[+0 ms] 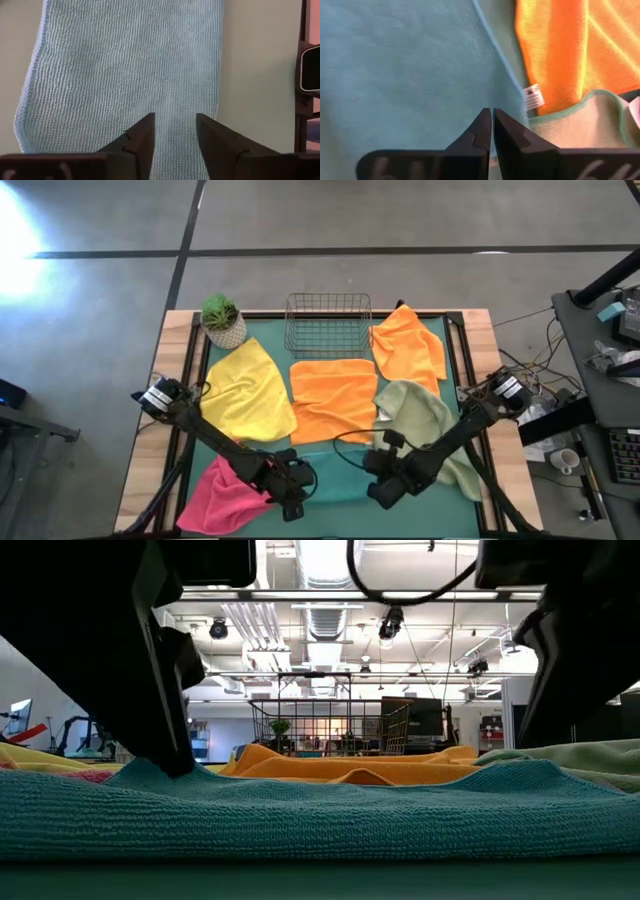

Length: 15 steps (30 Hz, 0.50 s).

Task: Fold microfiber towels
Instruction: Fold the blue microfiber cloth

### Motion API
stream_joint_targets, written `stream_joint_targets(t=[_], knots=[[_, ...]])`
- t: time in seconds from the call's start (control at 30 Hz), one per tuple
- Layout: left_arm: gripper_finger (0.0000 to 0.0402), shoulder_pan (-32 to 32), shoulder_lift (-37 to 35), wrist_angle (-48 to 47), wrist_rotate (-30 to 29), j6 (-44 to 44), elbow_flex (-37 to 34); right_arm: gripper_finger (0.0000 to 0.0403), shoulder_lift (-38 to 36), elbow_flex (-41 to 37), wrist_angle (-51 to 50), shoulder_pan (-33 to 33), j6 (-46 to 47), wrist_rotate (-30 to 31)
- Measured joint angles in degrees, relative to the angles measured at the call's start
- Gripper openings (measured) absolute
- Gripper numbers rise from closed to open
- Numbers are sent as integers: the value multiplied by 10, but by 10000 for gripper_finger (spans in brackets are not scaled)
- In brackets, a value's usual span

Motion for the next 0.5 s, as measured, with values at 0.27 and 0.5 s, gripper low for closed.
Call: stream_joint_targets(t=[0.27,0.5], knots=[[18,3,1,-5,0,34,-3,9,0,-32,52,-43,-29,-52],[10,8,1,-6,-13,34,-39,8,0,-63,108,-63,-27,-103]])
